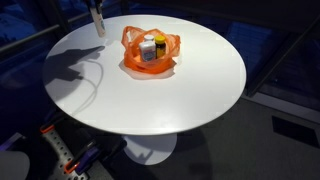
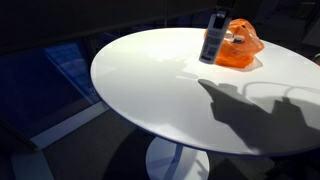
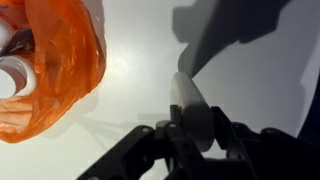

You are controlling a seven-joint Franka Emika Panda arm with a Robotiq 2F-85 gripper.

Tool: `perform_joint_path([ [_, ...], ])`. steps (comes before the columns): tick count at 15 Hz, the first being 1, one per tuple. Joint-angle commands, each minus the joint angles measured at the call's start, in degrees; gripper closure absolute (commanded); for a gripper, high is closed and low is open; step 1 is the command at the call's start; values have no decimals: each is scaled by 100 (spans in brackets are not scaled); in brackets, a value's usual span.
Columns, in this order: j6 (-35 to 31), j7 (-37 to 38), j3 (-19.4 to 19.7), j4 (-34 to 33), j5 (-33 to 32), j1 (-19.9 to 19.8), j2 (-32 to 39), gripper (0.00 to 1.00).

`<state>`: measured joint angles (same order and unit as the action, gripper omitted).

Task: Pick up the longest white bottle from the orange plastic bag and put it on the table

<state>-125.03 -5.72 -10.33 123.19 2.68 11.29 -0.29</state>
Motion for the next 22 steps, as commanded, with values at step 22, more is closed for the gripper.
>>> perform_joint_path([
  [22, 654, 763, 80, -2087, -616, 108, 1921, 88],
])
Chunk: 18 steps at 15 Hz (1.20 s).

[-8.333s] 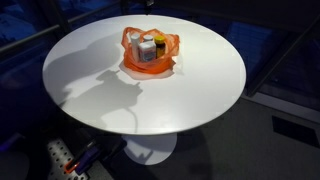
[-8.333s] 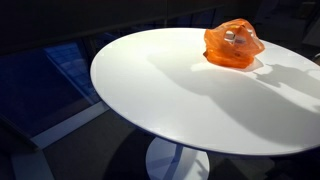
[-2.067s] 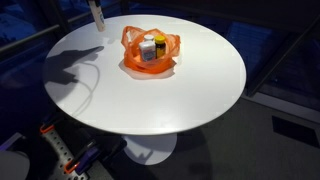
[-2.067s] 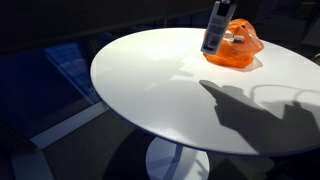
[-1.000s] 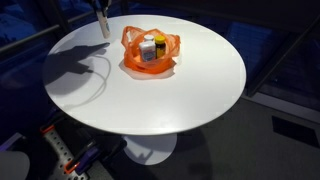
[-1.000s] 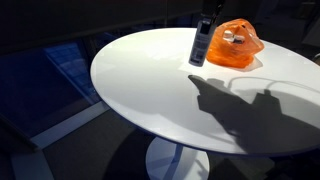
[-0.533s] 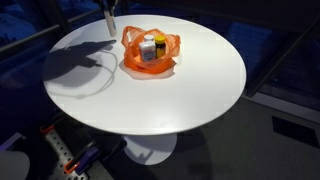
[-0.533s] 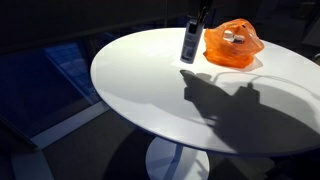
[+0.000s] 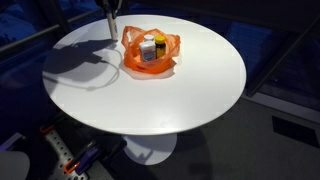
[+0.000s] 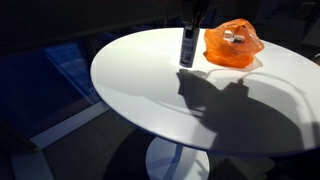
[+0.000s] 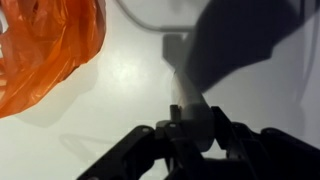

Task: Pick up the longest white bottle from the orange plastic bag and put it on the table

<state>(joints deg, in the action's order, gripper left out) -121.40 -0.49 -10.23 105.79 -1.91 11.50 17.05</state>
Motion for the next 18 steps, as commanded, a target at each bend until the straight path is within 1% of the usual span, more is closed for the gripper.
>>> perform_joint_path([
  [1, 294, 257, 77, -375, -159, 94, 228, 88],
  [5, 289, 302, 105, -439, -193, 126, 345, 88],
  [6, 301, 301, 108, -451, -202, 130, 361, 86],
  [7, 308, 283, 103, -454, -187, 127, 354, 51],
  [8, 314, 251, 93, -455, -159, 120, 338, 38],
  [9, 287, 215, 82, -422, -148, 114, 281, 32],
  [11, 264, 113, 48, -331, -73, 81, 105, 15],
  [13, 221, 50, 11, -224, 55, 35, -112, 1],
  [18, 124, 230, 74, -41, 247, -62, -610, 0],
])
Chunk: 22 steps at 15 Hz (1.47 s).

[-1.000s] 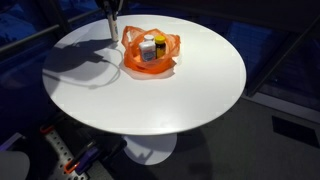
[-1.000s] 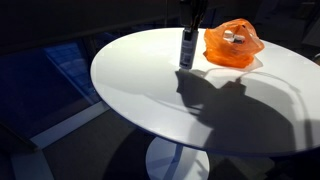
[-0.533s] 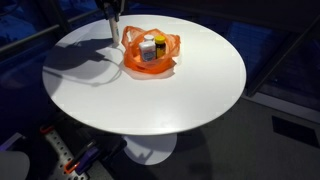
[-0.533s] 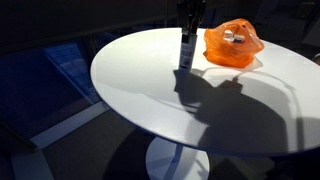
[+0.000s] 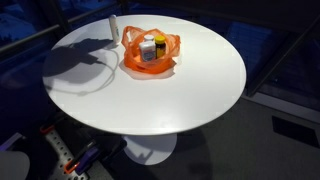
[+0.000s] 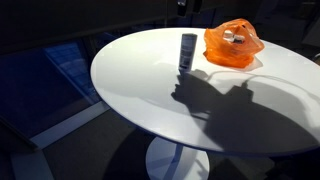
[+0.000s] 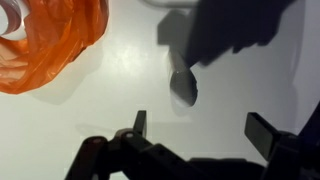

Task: Pick up the longest white bottle from the orange plastic bag and put it on the table

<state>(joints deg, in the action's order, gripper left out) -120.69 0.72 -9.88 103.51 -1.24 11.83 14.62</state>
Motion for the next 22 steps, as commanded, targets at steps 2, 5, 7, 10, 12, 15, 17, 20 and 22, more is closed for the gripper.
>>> perform_joint_path([
  [2, 166, 213, 93, 193, 311, -168, -514, 0],
  [5, 428, 369, 202, 247, 485, -300, -767, 0],
  [7, 580, 430, 261, 346, 566, -383, -967, 0],
  [10, 736, 431, 331, 741, 571, -477, -1473, 0],
  [12, 848, 386, 364, 1008, 596, -527, -1793, 0],
  [15, 1089, 259, 423, 1385, 771, -573, -2300, 0],
  [17, 1230, 244, 461, 1546, 863, -589, -2539, 0],
  [20, 1385, 242, 506, 1679, 926, -609, -2755, 0],
  [22, 1303, 329, 442, 1540, 780, -595, -2576, 0],
])
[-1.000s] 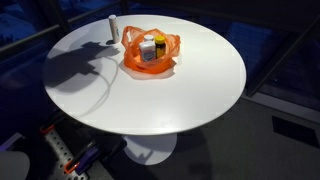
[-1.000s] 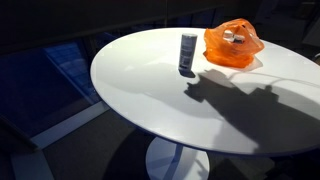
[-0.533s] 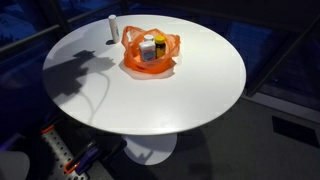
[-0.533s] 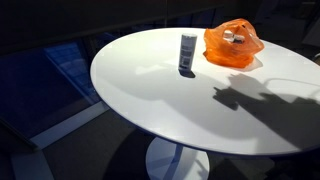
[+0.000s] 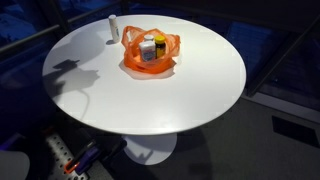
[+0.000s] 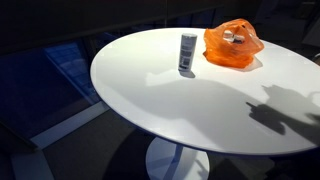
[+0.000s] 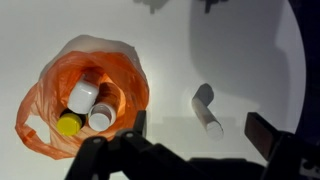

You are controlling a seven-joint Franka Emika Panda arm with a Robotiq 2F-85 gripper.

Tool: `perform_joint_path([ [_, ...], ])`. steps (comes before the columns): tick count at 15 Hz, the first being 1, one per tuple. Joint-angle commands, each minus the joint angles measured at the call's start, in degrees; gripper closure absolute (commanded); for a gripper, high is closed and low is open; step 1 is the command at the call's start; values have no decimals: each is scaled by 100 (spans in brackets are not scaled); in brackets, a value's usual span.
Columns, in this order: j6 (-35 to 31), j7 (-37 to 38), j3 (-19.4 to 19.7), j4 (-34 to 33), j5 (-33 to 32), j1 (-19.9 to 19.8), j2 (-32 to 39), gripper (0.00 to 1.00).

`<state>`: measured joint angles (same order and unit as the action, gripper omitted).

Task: Pick up the longest white bottle from the orange plastic bag and put it on the table

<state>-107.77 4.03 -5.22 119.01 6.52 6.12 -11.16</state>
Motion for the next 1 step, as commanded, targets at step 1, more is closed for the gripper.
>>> perform_joint_path([
  [1, 9, -2, -25, -10, 3, -23, 7, 0],
])
